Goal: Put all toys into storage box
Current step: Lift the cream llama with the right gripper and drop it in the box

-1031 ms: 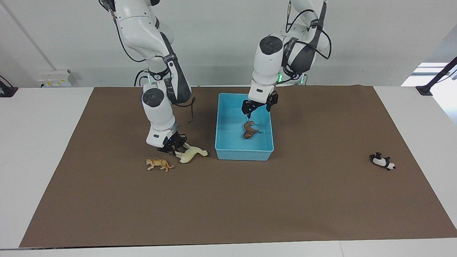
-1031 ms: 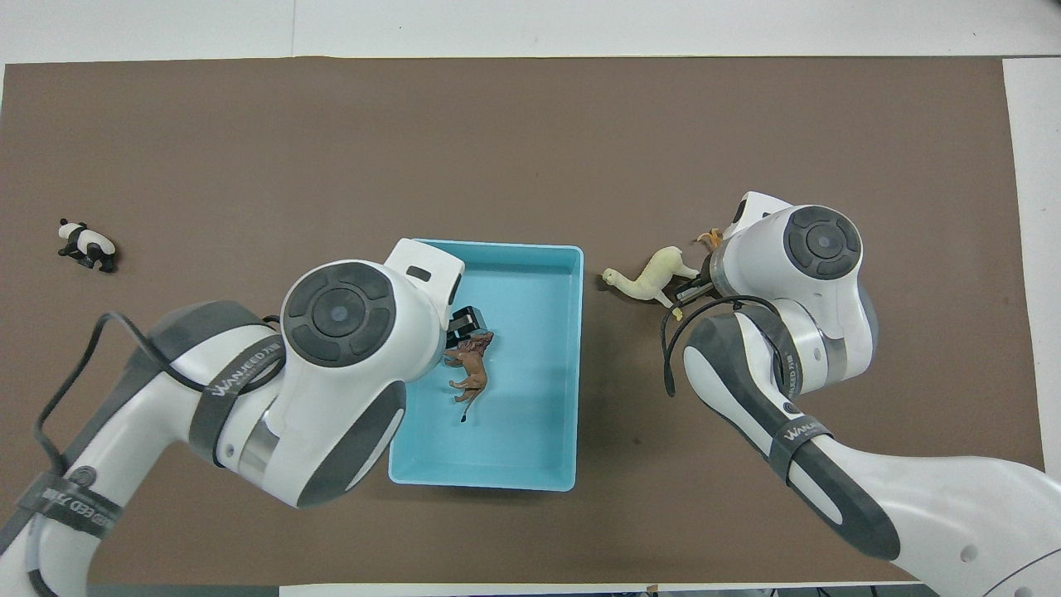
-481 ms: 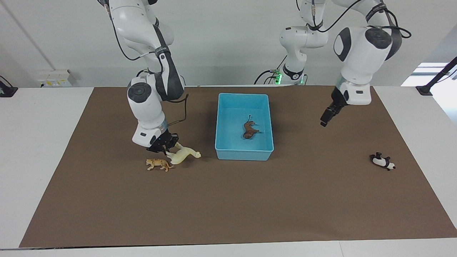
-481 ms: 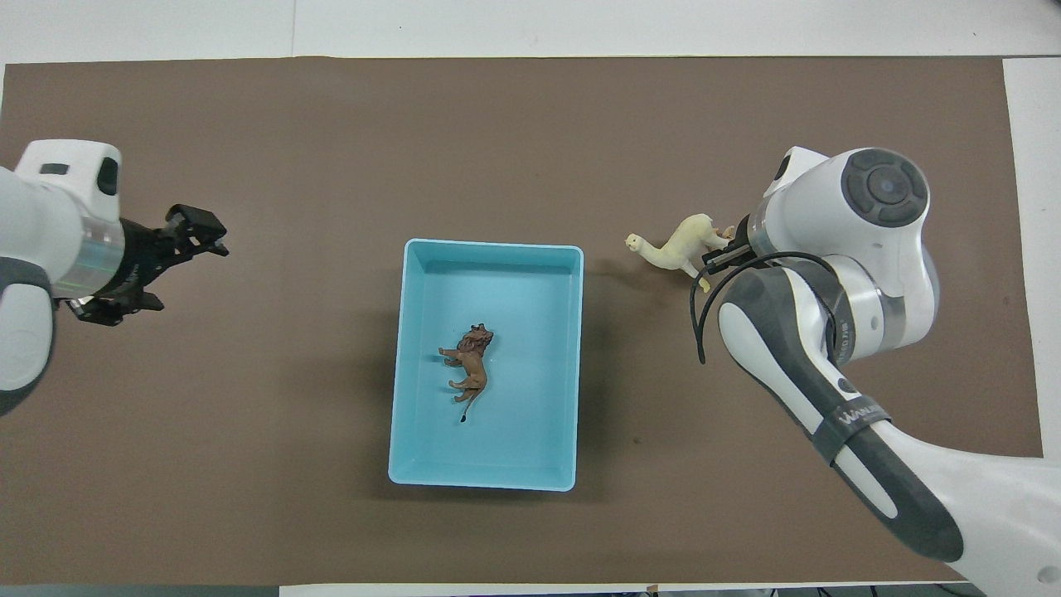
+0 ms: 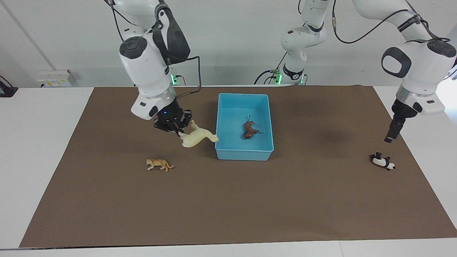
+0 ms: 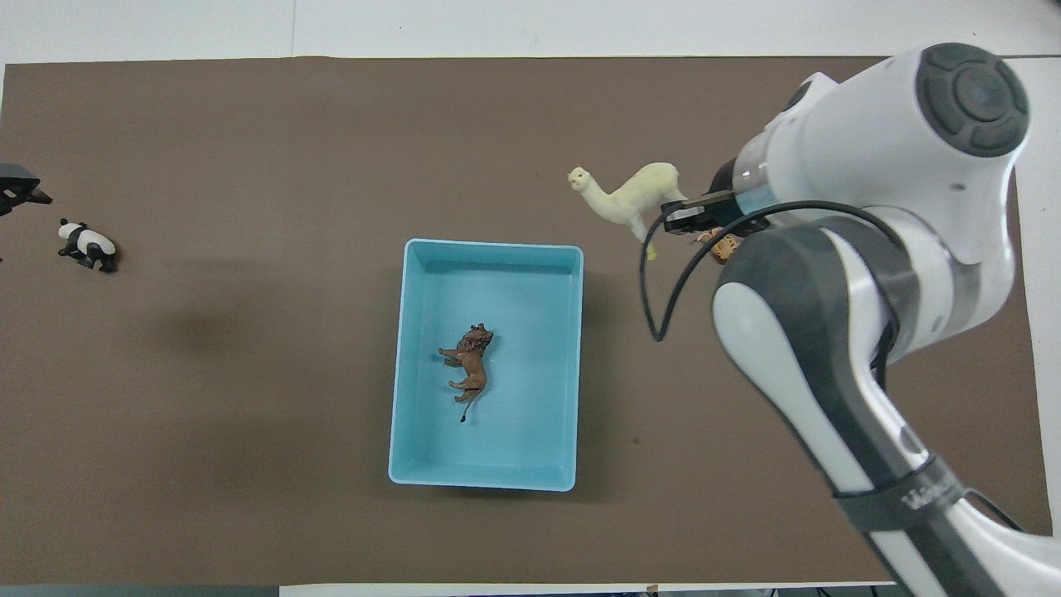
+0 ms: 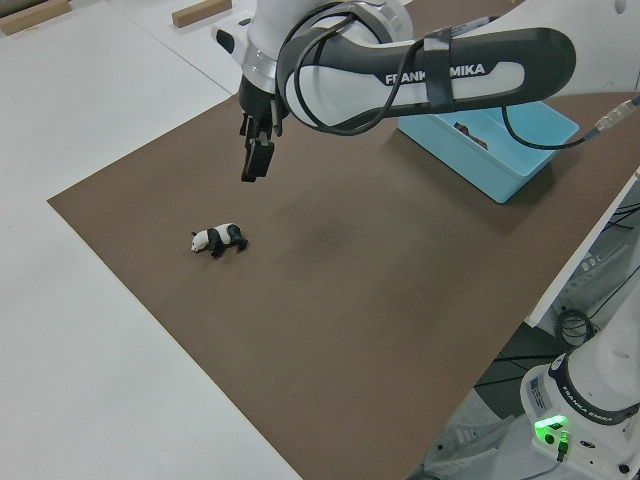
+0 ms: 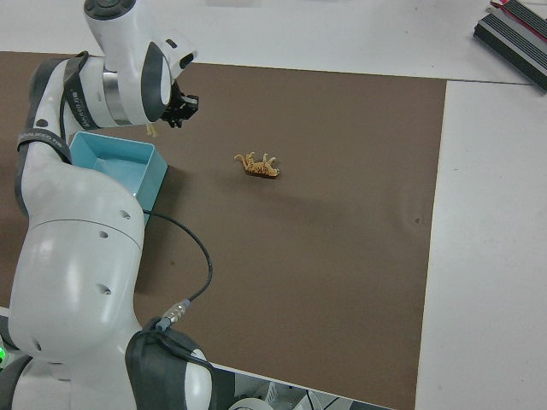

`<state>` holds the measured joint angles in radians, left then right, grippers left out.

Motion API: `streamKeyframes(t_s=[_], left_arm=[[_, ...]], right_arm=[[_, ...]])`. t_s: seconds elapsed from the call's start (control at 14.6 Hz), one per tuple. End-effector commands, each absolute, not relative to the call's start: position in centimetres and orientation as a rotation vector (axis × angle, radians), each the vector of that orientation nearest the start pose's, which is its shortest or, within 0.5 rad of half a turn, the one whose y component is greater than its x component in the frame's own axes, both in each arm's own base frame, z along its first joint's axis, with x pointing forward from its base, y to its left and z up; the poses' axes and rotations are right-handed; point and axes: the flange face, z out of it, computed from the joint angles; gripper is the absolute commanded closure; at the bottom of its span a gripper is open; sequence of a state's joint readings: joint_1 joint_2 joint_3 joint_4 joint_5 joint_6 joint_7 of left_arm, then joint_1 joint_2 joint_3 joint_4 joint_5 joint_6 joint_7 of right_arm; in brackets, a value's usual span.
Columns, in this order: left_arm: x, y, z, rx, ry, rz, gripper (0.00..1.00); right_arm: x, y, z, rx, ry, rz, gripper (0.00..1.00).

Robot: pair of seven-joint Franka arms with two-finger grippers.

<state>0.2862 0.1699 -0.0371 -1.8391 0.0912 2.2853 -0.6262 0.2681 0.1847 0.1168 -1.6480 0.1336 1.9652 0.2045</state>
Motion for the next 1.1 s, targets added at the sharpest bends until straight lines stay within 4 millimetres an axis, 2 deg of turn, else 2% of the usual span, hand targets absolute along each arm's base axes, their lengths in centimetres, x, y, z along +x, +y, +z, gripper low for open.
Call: streamKeyframes(t_s=[0.0,0.07,0.14,0.21,0.27,0.34,0.41,0.48,0.55,0.62,0.69,0.82,0.96,1.03], left_arm=[[62.9,19.0,43.0,-2.798,-1.272,-0.527,0.00],[63.1,19.2,41.2,-2.798,-1.282,-0.503,0.00],[63.5,19.2,39.9,-2.799,-1.291,-0.496,0.00],[63.9,19.3,38.4,-2.792,-1.319,-0.492,0.00],[64.2,19.3,36.6,-2.785,-1.346,-0.476,0.00],[64.3,19.6,35.5,-2.783,-1.354,-0.473,0.00],[64.2,19.6,34.9,-2.785,-1.353,-0.459,0.00],[64.0,19.5,34.1,-2.786,-1.355,-0.436,0.00],[63.7,19.3,33.0,-2.786,-1.357,-0.407,0.00],[63.6,19.3,32.7,-2.784,-1.362,-0.409,0.00],[63.4,19.2,32.0,-2.785,-1.365,-0.400,0.00],[62.9,19.3,30.9,-2.785,-1.363,-0.393,0.00],[61.9,19.4,29.5,-2.782,-1.364,-0.382,0.00],[61.5,19.2,29.0,-2.784,-1.364,-0.373,0.00]], right_arm=[[55.6,33.4,50.4,-2.928,-0.072,-0.123,1.00],[54.3,35.7,49.7,-2.935,-0.055,-0.096,1.00],[53.6,36.7,49.2,-2.941,-0.040,-0.076,1.00],[53.0,37.0,48.5,-2.951,-0.023,-0.058,0.81],[52.3,37.2,48.1,-2.961,-0.018,-0.043,0.50],[51.9,37.1,47.7,-2.971,-0.008,-0.027,0.12],[51.7,36.9,47.6,-2.985,-0.012,-0.019,0.00],[51.7,36.6,47.5,-3.011,-0.026,-0.015,0.00],[52.6,35.3,47.8,-3.033,-0.028,-0.022,0.00],[54.0,33.3,48.2,-3.041,-0.030,-0.044,0.00],[56.2,29.8,48.9,-3.040,-0.073,-0.072,0.00],[59.6,22.7,48.9,-3.034,-0.291,-0.112,0.00],[61.6,17.6,47.8,-3.010,-0.520,-0.187,0.00],[62.2,14.9,46.4,-2.994,-0.640,-0.233,0.00]])
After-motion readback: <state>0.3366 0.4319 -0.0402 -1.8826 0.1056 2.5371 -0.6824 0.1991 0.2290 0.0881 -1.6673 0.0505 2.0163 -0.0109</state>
